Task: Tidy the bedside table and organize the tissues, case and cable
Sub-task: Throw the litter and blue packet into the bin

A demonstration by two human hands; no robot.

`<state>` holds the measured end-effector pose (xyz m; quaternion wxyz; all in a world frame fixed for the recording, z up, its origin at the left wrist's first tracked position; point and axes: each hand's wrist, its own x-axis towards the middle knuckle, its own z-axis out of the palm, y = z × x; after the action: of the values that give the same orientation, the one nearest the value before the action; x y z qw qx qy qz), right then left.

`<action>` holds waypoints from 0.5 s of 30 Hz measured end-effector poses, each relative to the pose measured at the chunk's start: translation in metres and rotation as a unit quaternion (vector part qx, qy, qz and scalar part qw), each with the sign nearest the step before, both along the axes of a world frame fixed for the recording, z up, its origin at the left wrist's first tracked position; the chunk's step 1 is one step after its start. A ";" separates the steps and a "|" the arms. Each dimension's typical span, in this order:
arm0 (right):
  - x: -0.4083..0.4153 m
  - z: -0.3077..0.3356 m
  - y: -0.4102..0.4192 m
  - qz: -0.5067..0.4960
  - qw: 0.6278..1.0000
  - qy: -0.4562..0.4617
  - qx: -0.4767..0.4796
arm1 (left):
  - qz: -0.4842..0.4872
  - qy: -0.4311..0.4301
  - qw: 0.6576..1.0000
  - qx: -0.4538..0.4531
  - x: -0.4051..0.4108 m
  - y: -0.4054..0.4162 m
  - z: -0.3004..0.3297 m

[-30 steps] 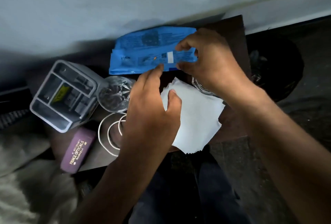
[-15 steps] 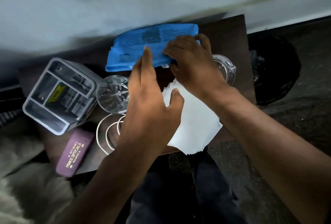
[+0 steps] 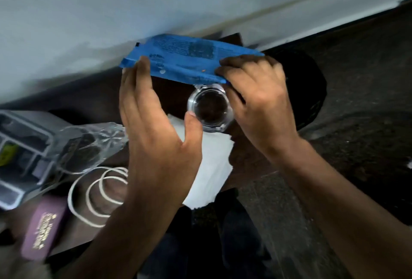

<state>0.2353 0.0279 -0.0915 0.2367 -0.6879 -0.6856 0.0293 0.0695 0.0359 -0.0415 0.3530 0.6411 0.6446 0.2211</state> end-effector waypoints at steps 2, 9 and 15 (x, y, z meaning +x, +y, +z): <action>0.019 -0.003 -0.014 -0.039 0.999 0.010 0.005 | -0.014 -0.004 1.000 -0.009 0.020 -0.004 0.000; 0.095 -0.022 -0.071 -0.278 0.959 -0.004 -0.056 | -0.100 -0.010 0.995 0.000 0.086 -0.024 -0.011; 0.147 -0.071 -0.107 -0.331 0.935 -0.014 -0.127 | -0.164 0.009 0.986 -0.030 0.125 -0.032 -0.022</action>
<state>0.3820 -0.0794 -0.1624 0.1340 -0.9005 -0.4129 0.0267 0.1947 0.0038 -0.0634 0.3979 0.7288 0.5407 0.1348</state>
